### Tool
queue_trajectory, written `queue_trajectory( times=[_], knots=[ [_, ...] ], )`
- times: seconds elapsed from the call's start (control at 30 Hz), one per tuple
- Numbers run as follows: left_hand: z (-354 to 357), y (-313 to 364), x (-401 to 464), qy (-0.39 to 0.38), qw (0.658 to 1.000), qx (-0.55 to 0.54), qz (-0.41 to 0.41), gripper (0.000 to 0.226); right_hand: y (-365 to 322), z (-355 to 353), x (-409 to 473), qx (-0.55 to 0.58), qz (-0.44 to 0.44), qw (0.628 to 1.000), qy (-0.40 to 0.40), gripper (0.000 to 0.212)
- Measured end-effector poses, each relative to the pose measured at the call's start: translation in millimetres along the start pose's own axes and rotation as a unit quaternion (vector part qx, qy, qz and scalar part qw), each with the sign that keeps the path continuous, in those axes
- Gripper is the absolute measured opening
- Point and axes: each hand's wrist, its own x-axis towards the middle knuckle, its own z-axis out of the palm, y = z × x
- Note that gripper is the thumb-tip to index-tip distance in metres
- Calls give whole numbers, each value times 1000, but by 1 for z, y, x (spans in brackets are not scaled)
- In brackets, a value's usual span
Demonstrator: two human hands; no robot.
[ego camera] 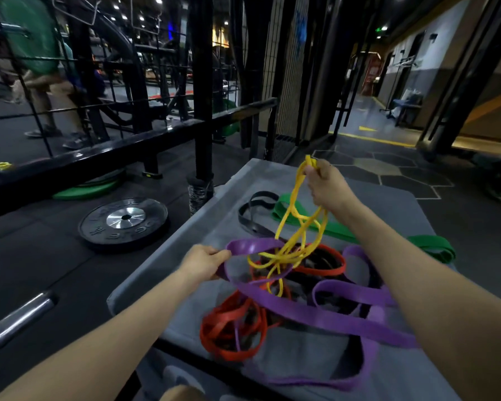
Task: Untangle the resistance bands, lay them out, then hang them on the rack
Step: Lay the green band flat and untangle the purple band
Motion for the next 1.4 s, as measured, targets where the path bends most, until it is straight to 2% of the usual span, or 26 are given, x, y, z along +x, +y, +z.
queue_trajectory(
  times=[0.1,0.27,0.37,0.43,0.5,0.53,0.6,0.67,0.77,0.83,0.9,0.97,1.03,1.1,1.17,1.27,1.33,1.4],
  knots=[
    [-7,-7,7,23,999,44,-1,51,-12,-12,6,-57,-25,998,-13,29],
    [-11,-6,7,7,988,153,-22,36,-29,-15,6,-114,-66,991,4,26],
    [-10,8,-5,-15,939,343,-16,25,-29,2,1,-86,-43,995,-11,23],
    [-3,17,-12,21,919,391,41,55,-27,18,-8,-40,-21,998,-43,24],
    [10,30,-19,10,938,305,163,81,-30,33,-14,56,14,995,-78,25],
    [18,38,-23,-28,945,248,210,88,-33,38,-15,102,27,990,-92,24],
    [38,48,-28,-128,942,193,242,90,-41,41,-13,178,36,979,-97,23],
    [55,52,-33,-191,930,206,236,71,-49,35,-8,248,48,965,-69,25],
    [67,44,-31,-202,931,171,251,25,-52,11,-3,317,65,946,-15,28],
    [64,40,-25,-184,947,104,244,20,-46,-8,-1,360,83,929,31,26],
    [53,47,-22,-159,958,20,238,19,-31,-22,2,429,128,891,73,23],
    [36,66,-19,-135,961,-73,232,16,-13,-25,-1,472,189,857,82,25],
    [19,88,-17,-153,954,-146,213,13,5,-18,-6,463,247,848,71,24],
    [4,104,-18,-184,951,-127,215,14,15,-8,-10,441,271,854,58,23],
    [-9,112,-16,-171,952,-18,252,19,14,-4,-10,399,243,884,32,25],
    [-30,123,-8,-123,938,127,298,21,-3,-7,-5,280,142,949,-9,25],
    [-42,130,-1,-92,934,160,305,21,-17,-9,2,180,62,981,-34,18],
    [-53,134,3,-61,934,180,302,18,-28,-5,12,39,-14,998,-55,17]
  ],
)
